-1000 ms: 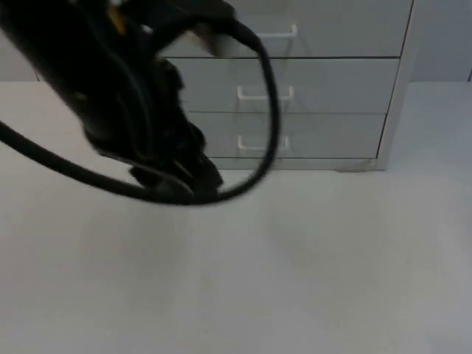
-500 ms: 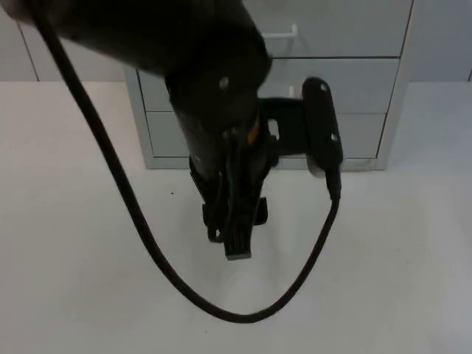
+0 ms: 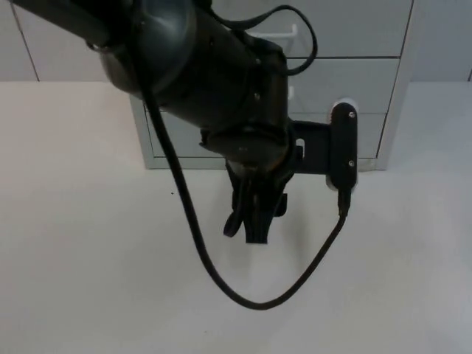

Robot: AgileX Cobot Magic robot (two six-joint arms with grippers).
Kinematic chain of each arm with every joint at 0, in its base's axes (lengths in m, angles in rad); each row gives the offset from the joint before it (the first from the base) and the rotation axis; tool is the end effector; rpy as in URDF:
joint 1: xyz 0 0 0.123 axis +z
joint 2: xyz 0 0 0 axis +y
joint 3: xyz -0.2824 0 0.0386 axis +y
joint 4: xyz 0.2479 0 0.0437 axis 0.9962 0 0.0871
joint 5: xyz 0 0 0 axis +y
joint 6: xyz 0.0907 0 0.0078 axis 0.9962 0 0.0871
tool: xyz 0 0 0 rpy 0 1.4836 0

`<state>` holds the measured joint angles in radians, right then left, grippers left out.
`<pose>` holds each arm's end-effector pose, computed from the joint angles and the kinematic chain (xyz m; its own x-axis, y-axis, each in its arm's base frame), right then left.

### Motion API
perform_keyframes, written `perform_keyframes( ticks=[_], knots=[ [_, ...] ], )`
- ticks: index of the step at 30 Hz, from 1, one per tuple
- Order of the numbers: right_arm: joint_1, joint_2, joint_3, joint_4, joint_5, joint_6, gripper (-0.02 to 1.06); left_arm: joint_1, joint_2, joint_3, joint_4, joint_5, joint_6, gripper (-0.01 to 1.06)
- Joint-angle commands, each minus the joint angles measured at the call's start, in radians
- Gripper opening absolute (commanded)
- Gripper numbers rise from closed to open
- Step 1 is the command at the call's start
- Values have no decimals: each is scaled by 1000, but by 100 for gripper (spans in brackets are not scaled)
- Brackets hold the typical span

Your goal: Open the drawer with the left hand, place the block into the drawer with the right hand, then close the drawer with the left hand.

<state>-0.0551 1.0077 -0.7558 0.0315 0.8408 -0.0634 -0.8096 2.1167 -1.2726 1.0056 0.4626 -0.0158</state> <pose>0.1814 -0.0079 0.2860 -0.8441 0.0041 -0.5362 0.0067 1.0000 -0.0029 0.3154 -0.2812 0.1163 0.0839 0.9951 -0.0517 0.7892 -0.0347 0.6132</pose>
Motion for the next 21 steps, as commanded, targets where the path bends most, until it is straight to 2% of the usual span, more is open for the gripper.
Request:
perform_keyframes(
  ticks=[1,5,9,11,17,21],
  knots=[
    [-5,-6,-8,-2,5,-4,105,-3,22,-25,47,-23,-18,60],
    [-5,-6,-8,2,5,-4,105,-3,50,-53,77,-44,-21,60],
    [-5,-6,-8,2,5,-4,105,10,82,-81,146,-31,-77,60],
    [-5,-6,-8,2,5,2,105,38,99,-92,165,-39,-129,60],
    [-5,-6,-8,2,5,6,105,73,123,-93,198,-58,-142,60],
    [-5,-6,-8,2,2,11,105,96,129,-100,225,-113,-207,60]
  ],
)
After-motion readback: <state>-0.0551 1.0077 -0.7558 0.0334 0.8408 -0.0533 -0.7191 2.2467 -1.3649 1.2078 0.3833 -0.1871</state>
